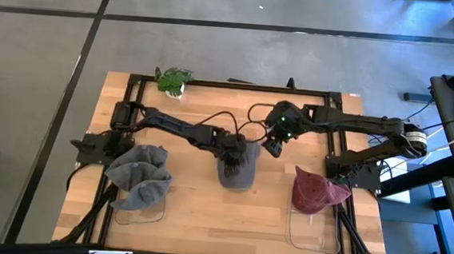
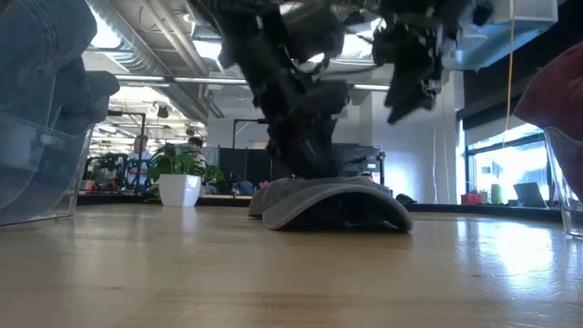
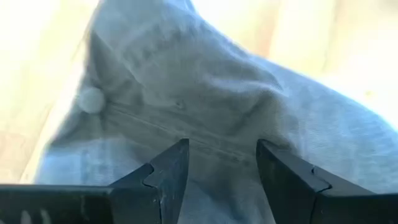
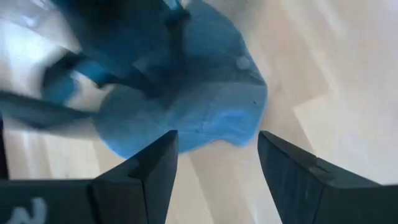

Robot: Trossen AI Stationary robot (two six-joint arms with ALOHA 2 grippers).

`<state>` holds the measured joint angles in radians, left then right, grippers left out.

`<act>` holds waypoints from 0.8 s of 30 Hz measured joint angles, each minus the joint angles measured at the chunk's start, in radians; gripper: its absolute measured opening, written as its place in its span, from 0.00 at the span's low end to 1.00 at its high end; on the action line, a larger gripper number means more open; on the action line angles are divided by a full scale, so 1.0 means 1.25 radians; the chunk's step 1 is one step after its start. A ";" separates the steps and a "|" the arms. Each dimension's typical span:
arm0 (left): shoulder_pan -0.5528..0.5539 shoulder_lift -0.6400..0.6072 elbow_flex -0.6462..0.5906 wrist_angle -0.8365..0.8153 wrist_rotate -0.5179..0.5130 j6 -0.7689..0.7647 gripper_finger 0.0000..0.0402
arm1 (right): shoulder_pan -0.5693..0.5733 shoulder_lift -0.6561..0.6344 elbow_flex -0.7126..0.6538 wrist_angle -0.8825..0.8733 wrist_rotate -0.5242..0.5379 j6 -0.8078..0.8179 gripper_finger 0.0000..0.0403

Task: Pick & Place hat
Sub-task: Put the blue cap into the left transparent bin

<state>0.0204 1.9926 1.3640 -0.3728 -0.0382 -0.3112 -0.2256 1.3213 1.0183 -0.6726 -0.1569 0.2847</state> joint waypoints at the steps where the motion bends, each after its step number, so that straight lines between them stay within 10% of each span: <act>1: -0.006 -0.012 0.000 -0.006 -0.007 0.000 0.45 | -0.002 -0.009 -0.031 0.026 -0.003 0.009 0.55; 9: 0.003 -0.153 0.000 -0.069 -0.027 0.044 0.45 | -0.075 -0.065 -0.268 0.355 -0.184 0.107 0.55; 24: 0.068 -0.436 -0.104 0.017 -0.046 0.084 0.45 | -0.118 0.056 -0.367 0.538 -0.150 0.184 0.55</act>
<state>0.1048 1.4475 1.2345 -0.3516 -0.0954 -0.2062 -0.3725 1.3916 0.5601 -0.0002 -0.3445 0.5152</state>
